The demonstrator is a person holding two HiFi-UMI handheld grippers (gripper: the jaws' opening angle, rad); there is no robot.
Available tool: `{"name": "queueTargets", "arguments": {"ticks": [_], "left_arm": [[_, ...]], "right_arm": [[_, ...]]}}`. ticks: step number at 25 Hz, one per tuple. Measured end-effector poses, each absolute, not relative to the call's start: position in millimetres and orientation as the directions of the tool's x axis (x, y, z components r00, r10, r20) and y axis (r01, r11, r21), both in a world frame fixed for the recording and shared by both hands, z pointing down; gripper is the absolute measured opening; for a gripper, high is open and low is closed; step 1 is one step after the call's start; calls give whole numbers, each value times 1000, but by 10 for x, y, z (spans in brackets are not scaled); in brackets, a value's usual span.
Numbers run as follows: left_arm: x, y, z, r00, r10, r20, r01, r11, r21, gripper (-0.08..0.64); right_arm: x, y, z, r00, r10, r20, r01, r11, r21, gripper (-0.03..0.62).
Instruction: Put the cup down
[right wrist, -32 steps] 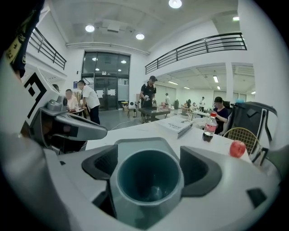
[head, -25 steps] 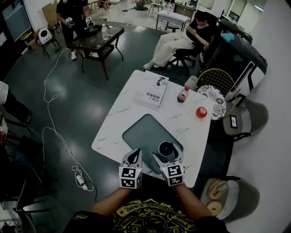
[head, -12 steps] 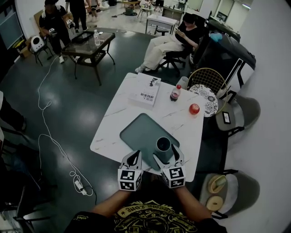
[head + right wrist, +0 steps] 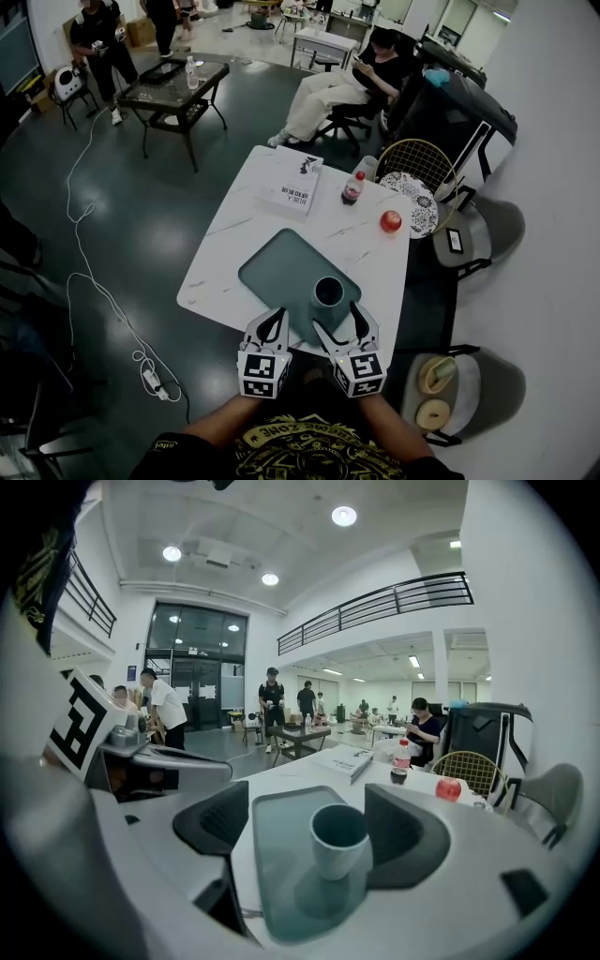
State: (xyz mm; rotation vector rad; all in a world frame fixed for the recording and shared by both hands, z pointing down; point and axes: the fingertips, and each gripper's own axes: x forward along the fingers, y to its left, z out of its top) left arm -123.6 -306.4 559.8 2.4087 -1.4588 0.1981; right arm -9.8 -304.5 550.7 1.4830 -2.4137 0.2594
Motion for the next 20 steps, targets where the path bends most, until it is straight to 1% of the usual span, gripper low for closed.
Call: {"name": "queueTargets", "arguments": {"ticks": [5, 10, 13, 16, 20], "left_arm": [[-1282, -2993, 5568, 451, -846, 286, -891, -408, 200, 9], [-1162, -2838, 5500, 450, -848, 282, -891, -402, 212, 11], [-1018, -2706, 5452, 455, -846, 279, -887, -403, 225, 9], [-870, -2563, 5408, 463, -841, 281, -883, -408, 233, 9], [-754, -2395, 5359, 459, -845, 274, -885, -409, 220, 10]], "right_arm": [[-101, -2916, 5410, -433, -838, 332, -887, 461, 5, 285], [56, -2760, 5393, -417, -843, 341, -893, 450, 21, 127], [204, -2644, 5358, -409, -847, 340, -895, 446, 33, 51], [344, -2514, 5313, -408, -847, 340, -895, 445, 38, 12], [455, -2357, 5257, -414, -848, 331, -891, 452, 44, 8]]}}
